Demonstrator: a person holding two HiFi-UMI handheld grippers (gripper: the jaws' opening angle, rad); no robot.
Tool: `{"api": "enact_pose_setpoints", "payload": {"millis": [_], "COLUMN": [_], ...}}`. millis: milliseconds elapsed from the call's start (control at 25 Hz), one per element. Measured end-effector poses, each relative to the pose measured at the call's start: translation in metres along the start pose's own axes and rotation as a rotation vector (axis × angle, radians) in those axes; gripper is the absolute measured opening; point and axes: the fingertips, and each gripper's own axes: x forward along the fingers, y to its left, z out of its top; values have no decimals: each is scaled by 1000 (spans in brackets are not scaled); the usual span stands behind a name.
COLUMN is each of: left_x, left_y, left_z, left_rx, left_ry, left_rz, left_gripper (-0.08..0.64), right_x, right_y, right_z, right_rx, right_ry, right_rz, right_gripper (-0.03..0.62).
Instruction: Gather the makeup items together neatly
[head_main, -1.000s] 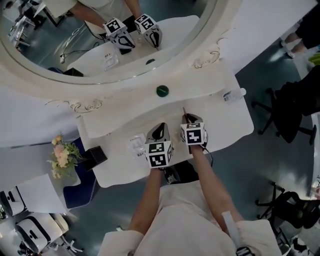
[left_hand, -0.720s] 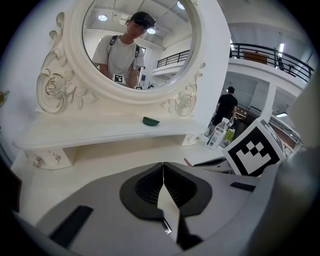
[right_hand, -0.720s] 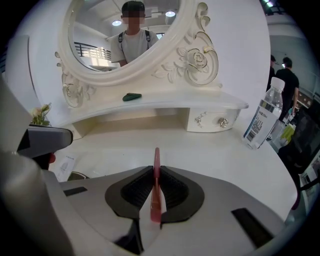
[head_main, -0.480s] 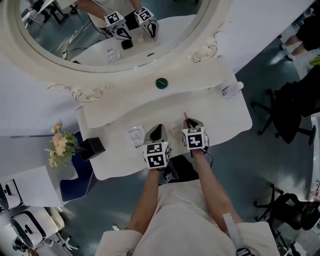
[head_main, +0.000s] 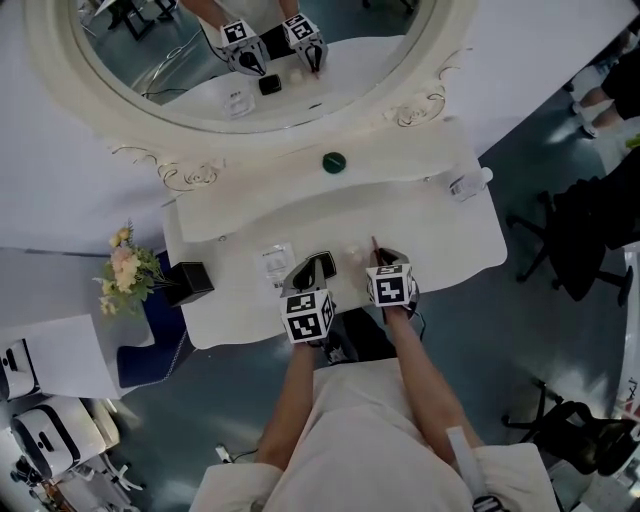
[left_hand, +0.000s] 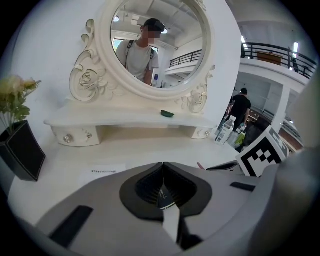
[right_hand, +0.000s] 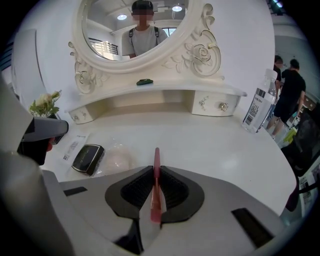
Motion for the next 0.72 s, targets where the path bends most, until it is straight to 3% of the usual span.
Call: {"api": "enact_pose_setpoints", "payload": {"millis": [720], "left_x": [-15], "left_y": [24], "left_z": [-7], "left_rx": [-68], "left_ry": [-3], "left_rz": [32], "left_gripper": [15], "right_x": [-3], "right_y": [1], "right_z": [10], "right_rx": [-12], "right_ry": [-30], "right_rz": [-11], "right_gripper": [117]}}
